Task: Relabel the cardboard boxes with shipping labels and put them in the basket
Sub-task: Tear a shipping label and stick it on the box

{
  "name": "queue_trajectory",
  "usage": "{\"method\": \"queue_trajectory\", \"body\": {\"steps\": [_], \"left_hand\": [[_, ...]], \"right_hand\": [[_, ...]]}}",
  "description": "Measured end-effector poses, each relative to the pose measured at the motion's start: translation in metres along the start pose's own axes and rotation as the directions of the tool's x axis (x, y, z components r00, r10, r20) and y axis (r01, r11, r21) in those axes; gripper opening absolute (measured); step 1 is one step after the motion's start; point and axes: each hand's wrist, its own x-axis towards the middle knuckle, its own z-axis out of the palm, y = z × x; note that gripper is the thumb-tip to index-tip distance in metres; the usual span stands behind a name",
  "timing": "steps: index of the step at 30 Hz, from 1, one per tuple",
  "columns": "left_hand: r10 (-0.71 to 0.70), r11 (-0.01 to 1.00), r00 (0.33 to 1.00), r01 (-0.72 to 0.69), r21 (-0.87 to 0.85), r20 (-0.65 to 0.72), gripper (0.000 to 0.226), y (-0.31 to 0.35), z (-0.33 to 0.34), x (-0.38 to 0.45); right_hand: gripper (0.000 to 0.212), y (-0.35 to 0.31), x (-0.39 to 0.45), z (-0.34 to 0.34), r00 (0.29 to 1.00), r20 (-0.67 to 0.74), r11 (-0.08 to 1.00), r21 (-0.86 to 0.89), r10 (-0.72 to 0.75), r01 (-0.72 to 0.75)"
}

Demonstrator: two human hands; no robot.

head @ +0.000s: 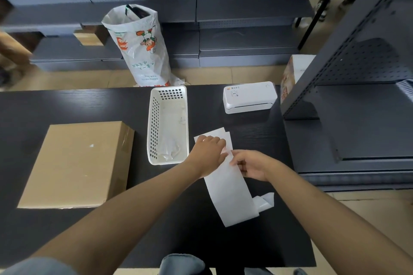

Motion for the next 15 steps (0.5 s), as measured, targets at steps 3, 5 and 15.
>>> {"method": "queue_trajectory", "body": {"steps": [3,5,15], "left_hand": [[0.008,1.0,1.0,-0.008,0.014,-0.009,0.035,0.0,-0.003,0.0],[0.005,1.0,1.0,-0.005,-0.013,-0.006,0.035,0.001,-0.006,0.001],[-0.009,1.0,1.0,0.009,0.024,0.003,0.029,0.0,-0.016,0.0]], "right_hand": [[0.037,0.002,-0.002,-0.002,1.0,0.01,1.0,-0.009,-0.021,0.021],[0.037,0.003,-0.003,-0.003,0.999,0.02,0.999,-0.017,-0.03,0.031],[0.057,0.003,-0.003,0.002,0.998,-0.028,0.993,-0.105,-0.059,0.056]]}}
